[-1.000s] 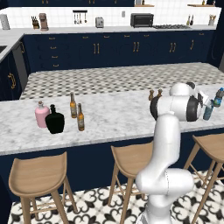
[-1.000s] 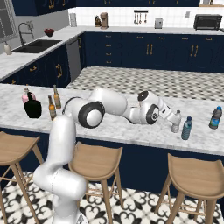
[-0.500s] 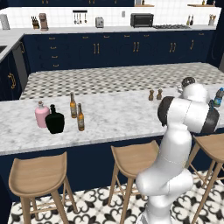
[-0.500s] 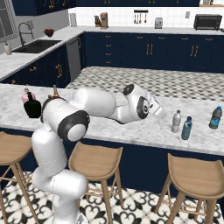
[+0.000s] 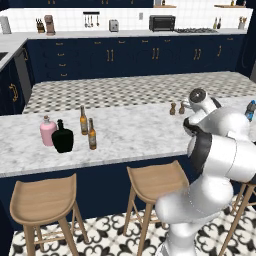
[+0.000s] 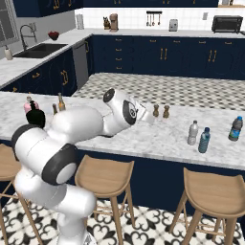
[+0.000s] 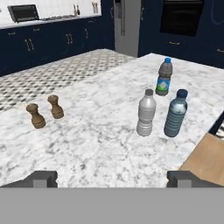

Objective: Move the plastic bottles in the middle to the plastics group, and the glass bottles in the middle to the glass group.

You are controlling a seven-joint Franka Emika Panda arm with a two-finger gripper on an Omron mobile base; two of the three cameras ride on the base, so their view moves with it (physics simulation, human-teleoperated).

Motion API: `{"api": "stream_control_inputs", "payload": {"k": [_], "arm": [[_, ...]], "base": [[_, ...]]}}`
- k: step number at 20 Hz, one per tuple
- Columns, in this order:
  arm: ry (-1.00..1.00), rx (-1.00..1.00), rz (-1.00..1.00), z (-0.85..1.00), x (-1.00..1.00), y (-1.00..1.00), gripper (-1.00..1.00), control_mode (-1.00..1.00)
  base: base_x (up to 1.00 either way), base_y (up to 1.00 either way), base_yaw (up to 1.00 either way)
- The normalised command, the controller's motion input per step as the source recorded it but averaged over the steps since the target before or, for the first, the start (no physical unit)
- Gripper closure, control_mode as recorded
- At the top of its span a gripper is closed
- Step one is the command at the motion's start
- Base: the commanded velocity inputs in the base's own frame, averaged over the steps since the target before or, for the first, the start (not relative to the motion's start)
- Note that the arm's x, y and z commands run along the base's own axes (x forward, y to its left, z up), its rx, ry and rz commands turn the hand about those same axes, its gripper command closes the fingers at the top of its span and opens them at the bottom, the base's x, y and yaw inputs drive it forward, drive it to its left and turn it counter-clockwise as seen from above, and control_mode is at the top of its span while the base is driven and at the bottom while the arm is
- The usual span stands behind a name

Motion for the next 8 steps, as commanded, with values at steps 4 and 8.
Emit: {"api": "stream_control_inputs", "payload": {"k": [4,8], "arm": [[0.09,0.03,0.27,0.82,-0.21,0.95,-1.00,-1.00],[0.11,0.09,0.29,0.91,-0.49,0.78,-1.00,-1.00]], "base": [[0.00,0.00,0.00],[0.00,0.00,0.00]]}}
